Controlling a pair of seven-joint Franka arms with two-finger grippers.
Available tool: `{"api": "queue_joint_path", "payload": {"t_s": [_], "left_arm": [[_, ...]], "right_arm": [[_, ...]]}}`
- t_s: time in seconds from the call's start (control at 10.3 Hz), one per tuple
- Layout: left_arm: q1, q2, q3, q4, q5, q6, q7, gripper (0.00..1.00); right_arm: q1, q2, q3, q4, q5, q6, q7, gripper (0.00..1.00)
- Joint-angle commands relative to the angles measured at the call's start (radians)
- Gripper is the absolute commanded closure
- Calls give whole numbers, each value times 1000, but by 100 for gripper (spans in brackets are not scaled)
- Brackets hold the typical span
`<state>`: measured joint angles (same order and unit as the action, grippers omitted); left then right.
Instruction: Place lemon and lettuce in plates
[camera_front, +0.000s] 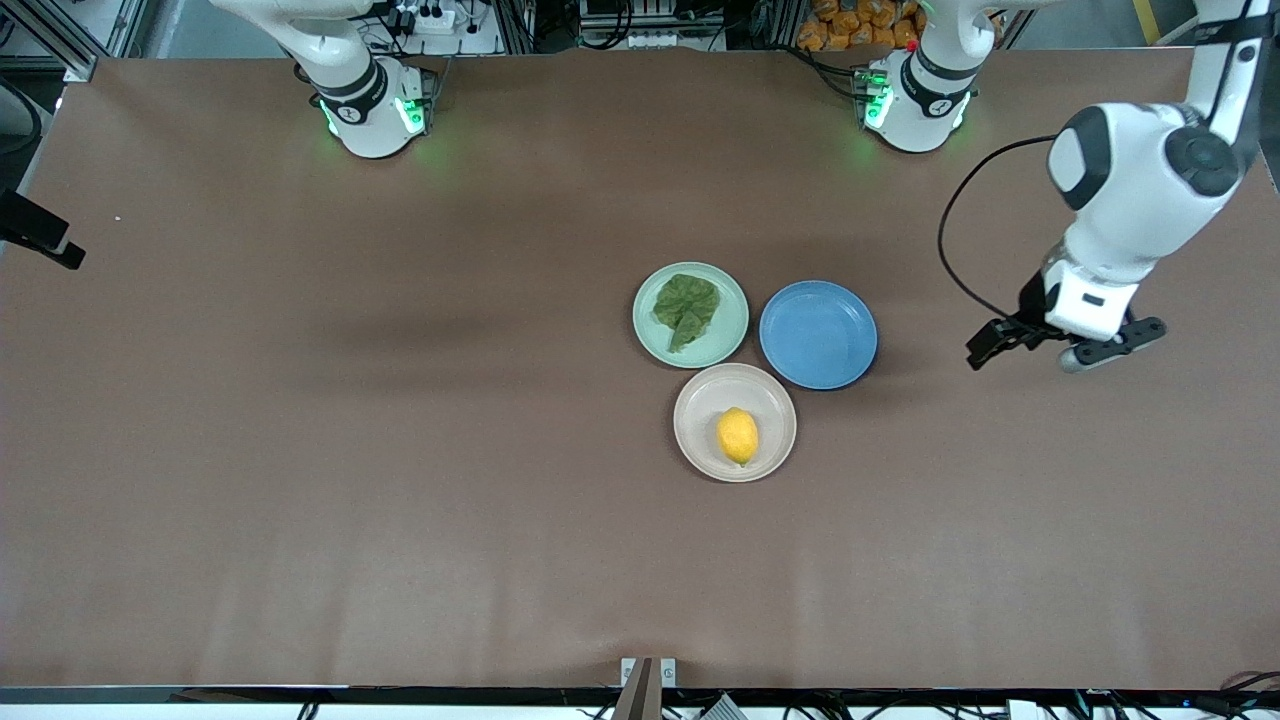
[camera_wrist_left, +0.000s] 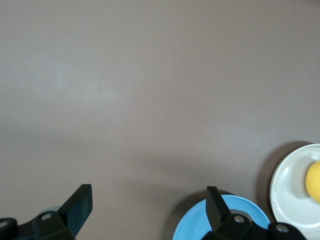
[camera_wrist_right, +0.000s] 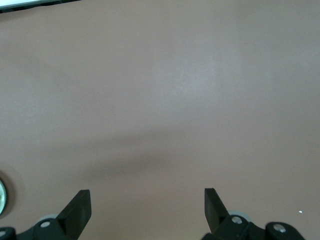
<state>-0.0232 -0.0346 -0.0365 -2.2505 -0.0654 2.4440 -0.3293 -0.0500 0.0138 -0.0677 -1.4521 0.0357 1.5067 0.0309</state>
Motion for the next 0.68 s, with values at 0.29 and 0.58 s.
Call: {"api": "queue_joint_path", "payload": {"t_s": [0.29, 0.58], "left_arm": [[17, -28, -5, 313, 19, -368, 211, 0], [9, -28, -11, 501, 21, -524, 220, 0]], "right_arm": [[-1, -26, -4, -25, 10, 7, -57, 0], [-2, -28, 41, -22, -64, 7, -60, 0]]}}
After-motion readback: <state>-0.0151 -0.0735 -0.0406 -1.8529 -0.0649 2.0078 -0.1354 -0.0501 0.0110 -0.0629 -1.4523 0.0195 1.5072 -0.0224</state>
